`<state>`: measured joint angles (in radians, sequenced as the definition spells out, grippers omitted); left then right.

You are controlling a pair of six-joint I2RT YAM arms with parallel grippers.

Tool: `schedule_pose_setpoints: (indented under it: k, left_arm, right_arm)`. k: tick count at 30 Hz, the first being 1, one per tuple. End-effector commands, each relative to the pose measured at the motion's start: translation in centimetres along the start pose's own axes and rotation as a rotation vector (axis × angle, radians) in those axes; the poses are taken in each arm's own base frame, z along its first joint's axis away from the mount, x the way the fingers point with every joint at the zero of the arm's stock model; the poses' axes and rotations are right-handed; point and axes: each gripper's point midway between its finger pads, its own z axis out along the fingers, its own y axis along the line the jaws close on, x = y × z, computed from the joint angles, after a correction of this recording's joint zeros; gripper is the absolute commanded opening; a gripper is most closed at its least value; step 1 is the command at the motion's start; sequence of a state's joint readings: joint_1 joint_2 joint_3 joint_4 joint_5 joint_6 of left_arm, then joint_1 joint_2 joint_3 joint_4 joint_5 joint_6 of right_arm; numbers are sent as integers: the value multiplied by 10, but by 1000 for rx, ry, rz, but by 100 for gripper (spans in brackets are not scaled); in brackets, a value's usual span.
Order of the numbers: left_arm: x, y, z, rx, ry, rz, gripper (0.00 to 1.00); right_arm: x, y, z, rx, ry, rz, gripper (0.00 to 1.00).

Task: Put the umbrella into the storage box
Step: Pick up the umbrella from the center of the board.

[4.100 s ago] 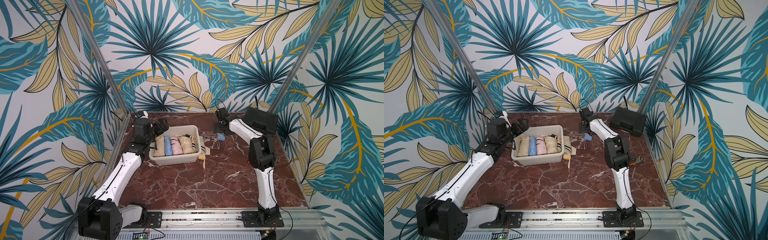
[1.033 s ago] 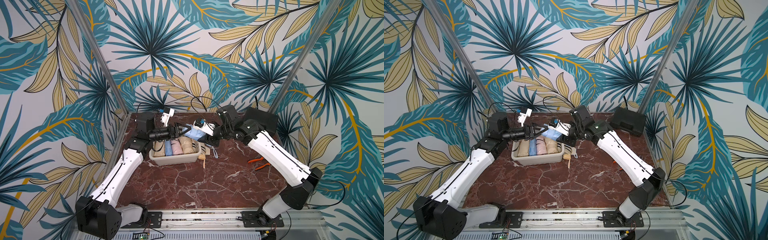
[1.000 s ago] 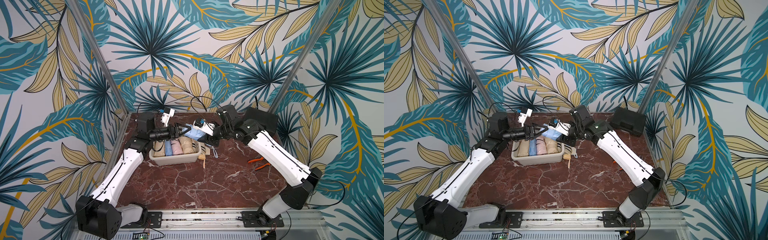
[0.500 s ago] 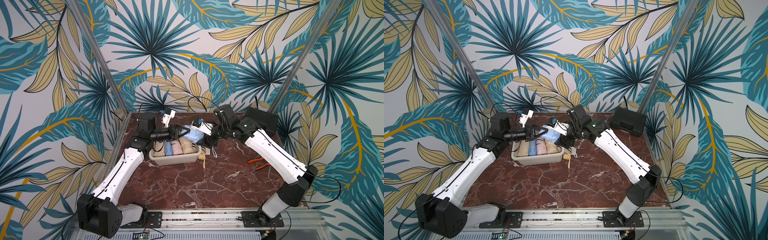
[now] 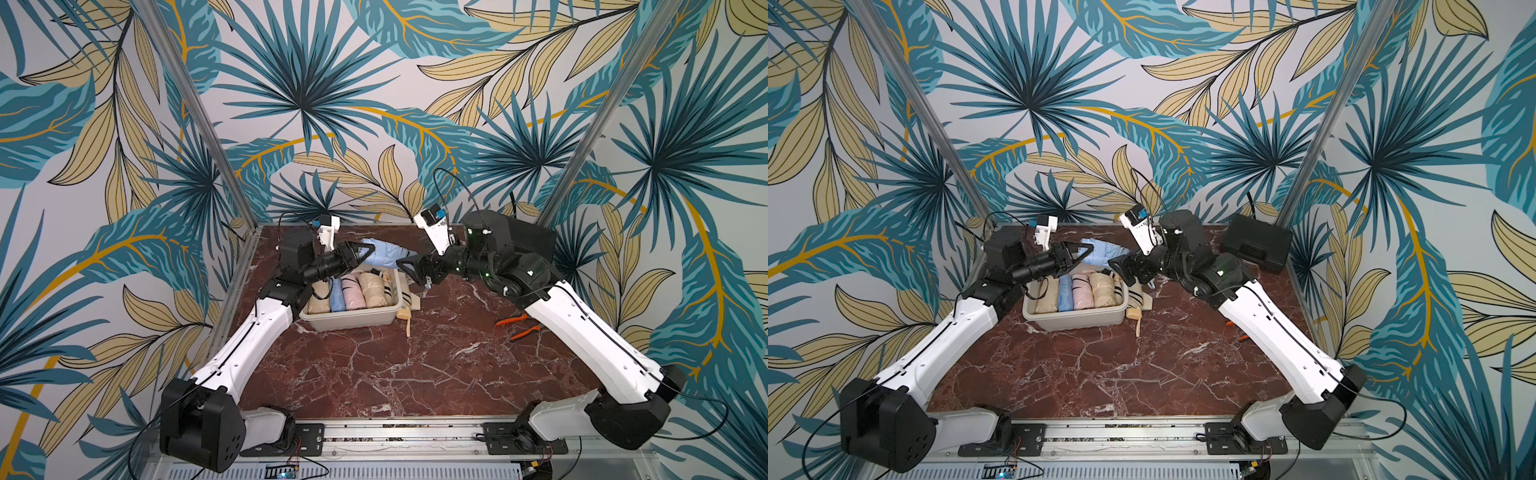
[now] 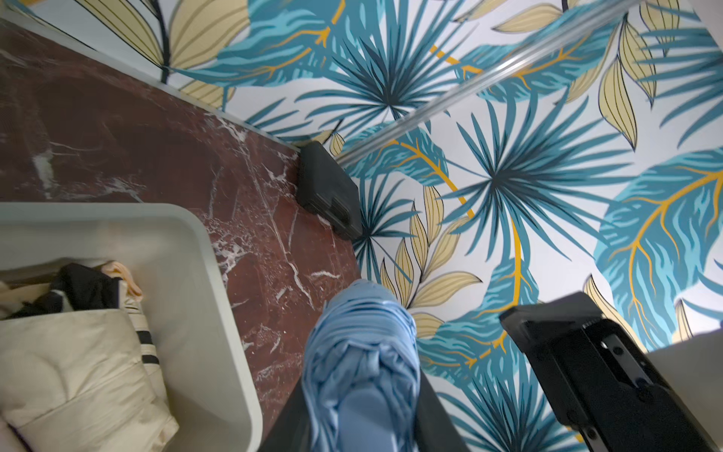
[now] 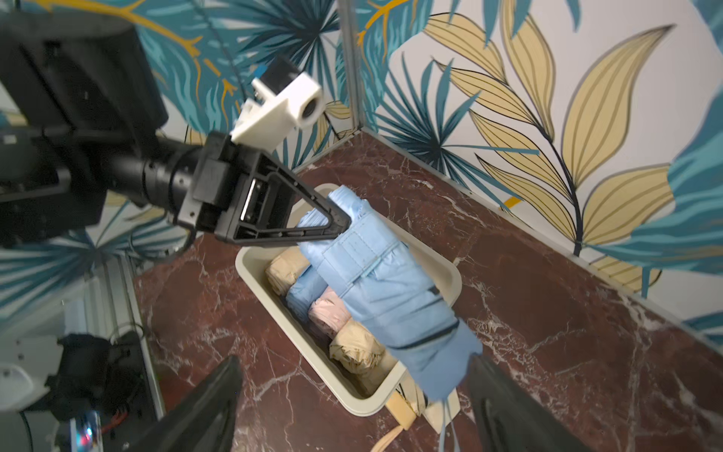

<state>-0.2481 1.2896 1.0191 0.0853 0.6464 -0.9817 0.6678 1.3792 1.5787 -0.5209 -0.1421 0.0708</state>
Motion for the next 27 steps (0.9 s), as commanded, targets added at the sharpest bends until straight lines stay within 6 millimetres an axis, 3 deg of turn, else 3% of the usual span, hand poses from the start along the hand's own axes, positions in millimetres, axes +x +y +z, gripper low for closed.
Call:
schedule_pose_setpoints:
  k: [1,4,8,12,17,24,27]
  left_arm:
    - [-49,-35,-18,134,-289,8,4]
    - [-64,-36,-27,176,-407,-16,3]
    - [-71,-36,-32,182,-465,-26,3]
    - [-71,-33,-32,179,-470,-36,3]
    - [-68,-31,-31,191,-462,-63,3]
    - [-64,-33,-33,209,-450,-86,3]
    - [-61,-32,-34,212,-446,-99,4]
  right_arm:
    - [-15,-23,4,95,-171,410,90]
    - [-16,-25,12,43,-268,660,90]
    - [-11,-29,38,-60,-359,967,89]
    - [-16,-22,71,-180,-395,1130,90]
    - [-33,-14,98,-297,-468,1197,91]
    - [-33,-9,128,-283,-486,1168,93]
    - [-37,-9,138,-284,-510,1171,86]
